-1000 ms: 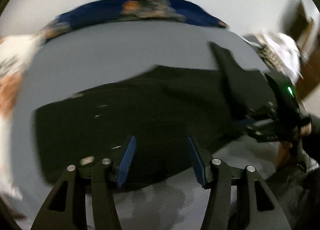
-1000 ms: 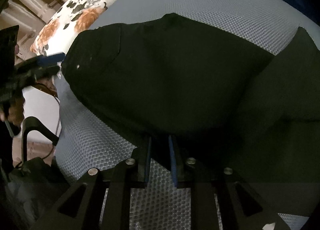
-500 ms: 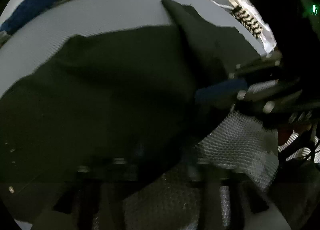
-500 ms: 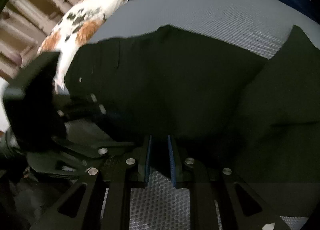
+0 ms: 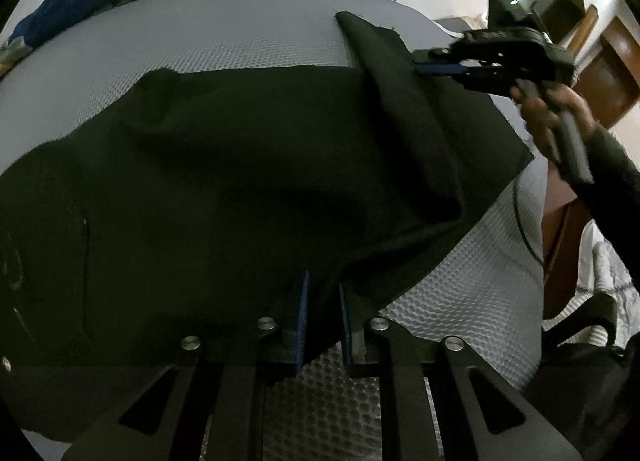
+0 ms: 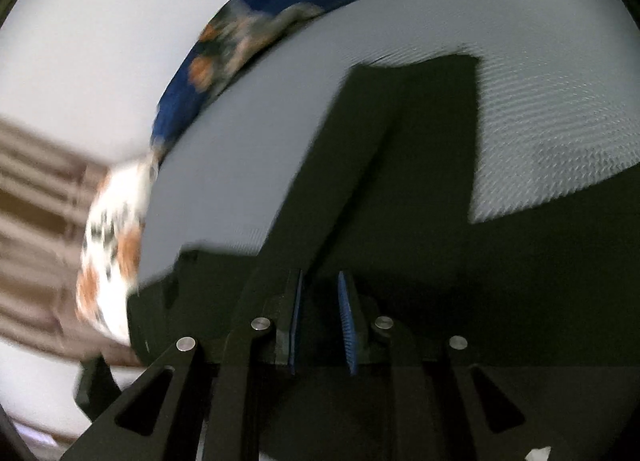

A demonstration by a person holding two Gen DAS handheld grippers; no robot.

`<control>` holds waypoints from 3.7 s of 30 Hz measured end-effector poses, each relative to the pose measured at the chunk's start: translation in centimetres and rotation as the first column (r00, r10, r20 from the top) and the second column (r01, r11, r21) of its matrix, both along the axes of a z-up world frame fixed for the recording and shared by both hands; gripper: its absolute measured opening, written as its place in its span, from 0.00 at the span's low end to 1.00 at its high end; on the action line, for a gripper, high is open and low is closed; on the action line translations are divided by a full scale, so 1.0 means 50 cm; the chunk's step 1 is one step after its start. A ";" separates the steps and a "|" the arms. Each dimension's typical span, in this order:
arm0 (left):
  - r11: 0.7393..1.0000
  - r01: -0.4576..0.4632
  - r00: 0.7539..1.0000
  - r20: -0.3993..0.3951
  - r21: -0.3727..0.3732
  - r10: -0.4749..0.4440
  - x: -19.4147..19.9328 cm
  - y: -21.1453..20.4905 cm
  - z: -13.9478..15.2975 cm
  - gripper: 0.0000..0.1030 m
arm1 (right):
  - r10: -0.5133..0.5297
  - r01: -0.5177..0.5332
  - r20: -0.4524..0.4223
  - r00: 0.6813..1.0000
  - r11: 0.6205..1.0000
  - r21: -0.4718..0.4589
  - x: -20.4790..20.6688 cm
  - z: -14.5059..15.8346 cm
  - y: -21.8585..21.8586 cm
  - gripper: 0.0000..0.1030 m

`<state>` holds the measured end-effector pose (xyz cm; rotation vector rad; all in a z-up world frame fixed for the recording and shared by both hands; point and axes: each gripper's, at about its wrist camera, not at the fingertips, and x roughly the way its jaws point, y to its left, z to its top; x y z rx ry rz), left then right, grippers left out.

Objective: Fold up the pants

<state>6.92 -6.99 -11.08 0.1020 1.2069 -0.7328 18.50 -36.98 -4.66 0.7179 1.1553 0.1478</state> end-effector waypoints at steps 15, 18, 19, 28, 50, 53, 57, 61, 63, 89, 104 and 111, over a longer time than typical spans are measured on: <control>0.999 -0.054 0.997 -0.059 -0.007 0.054 0.009 0.007 -0.012 0.14 | -0.206 0.202 0.010 0.978 0.967 0.157 0.181 -0.079 -0.128 0.16; 0.998 -0.059 0.996 -0.065 0.001 0.059 0.008 0.000 -0.016 0.14 | -0.220 0.215 0.014 0.975 0.963 0.162 0.202 -0.077 -0.133 0.08; 0.998 -0.059 0.996 -0.064 0.003 0.059 0.007 -0.003 -0.015 0.14 | -0.217 0.211 0.017 0.976 0.964 0.163 0.204 -0.073 -0.132 0.07; 0.999 -0.047 0.998 -0.053 -0.001 0.047 0.006 0.000 -0.013 0.14 | -0.235 0.257 0.156 0.959 0.957 -0.136 0.049 0.110 -0.186 0.04; 0.998 0.052 0.999 -0.008 0.020 -0.052 -0.013 -0.020 -0.014 0.15 | -0.503 0.428 -0.035 0.864 0.769 -0.476 -0.426 0.077 -0.278 0.01; 0.998 0.060 0.998 -0.011 0.029 -0.059 -0.015 -0.023 -0.012 0.17 | -0.511 0.430 -0.042 0.859 0.763 -0.483 -0.423 0.079 -0.271 0.01; 0.998 0.063 0.998 -0.033 0.013 -0.063 -0.009 -0.011 -0.004 0.27 | -0.483 0.403 -0.059 0.874 0.787 -0.468 -0.418 0.081 -0.274 0.12; 0.999 0.028 0.998 -0.047 -0.020 -0.029 0.002 0.007 0.017 0.41 | -0.484 0.438 0.010 0.875 0.783 -0.442 -0.420 0.127 -0.300 0.27; 0.999 0.011 1.000 -0.029 -0.044 -0.012 0.007 0.018 0.034 0.44 | -0.439 0.428 0.060 0.897 0.823 -0.372 -0.399 0.154 -0.322 0.27; 0.909 -0.410 0.912 -0.022 -0.068 0.410 0.110 0.074 0.048 0.47 | -0.096 0.089 -0.042 0.994 0.985 -0.145 -0.074 0.052 -0.432 0.26; 0.899 -0.434 0.900 0.010 -0.062 0.435 0.130 0.065 0.049 0.48 | -0.121 0.177 0.168 0.978 0.909 -0.377 -0.119 0.148 -0.334 0.02; 0.875 -0.483 0.870 0.087 -0.037 0.485 0.161 0.097 0.042 0.47 | -0.187 0.202 0.080 0.979 0.854 -0.480 -0.087 0.072 -0.323 0.02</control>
